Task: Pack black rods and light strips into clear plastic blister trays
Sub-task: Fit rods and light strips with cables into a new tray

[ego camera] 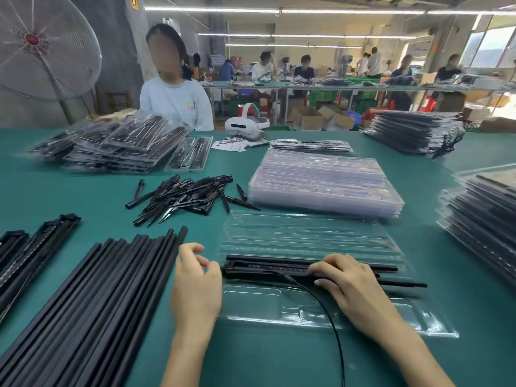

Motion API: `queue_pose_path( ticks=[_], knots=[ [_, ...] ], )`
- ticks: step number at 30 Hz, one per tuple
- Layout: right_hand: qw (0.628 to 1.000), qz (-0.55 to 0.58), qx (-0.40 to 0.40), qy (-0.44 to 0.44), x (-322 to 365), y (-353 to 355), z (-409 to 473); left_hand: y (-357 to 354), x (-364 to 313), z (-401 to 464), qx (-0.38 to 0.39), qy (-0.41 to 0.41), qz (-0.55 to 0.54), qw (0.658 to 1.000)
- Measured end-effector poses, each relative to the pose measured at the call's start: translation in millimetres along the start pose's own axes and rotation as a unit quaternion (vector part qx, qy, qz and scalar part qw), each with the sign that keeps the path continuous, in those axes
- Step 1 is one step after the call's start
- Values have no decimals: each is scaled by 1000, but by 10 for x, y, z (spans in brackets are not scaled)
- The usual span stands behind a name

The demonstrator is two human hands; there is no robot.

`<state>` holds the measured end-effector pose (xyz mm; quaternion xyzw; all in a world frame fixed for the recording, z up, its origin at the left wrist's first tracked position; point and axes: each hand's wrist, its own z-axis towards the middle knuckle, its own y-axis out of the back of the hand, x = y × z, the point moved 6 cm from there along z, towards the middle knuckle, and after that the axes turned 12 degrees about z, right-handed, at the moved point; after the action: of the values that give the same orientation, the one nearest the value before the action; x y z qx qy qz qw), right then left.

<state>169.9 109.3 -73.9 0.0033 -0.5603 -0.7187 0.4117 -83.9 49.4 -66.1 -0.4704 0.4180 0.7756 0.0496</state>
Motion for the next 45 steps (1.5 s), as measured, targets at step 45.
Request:
queue_pose_path(
  ticks=[45],
  knots=[
    [988,11,-10,-156,-388,389,-150,-535,-148,-217,136,-162,202,956]
  ],
)
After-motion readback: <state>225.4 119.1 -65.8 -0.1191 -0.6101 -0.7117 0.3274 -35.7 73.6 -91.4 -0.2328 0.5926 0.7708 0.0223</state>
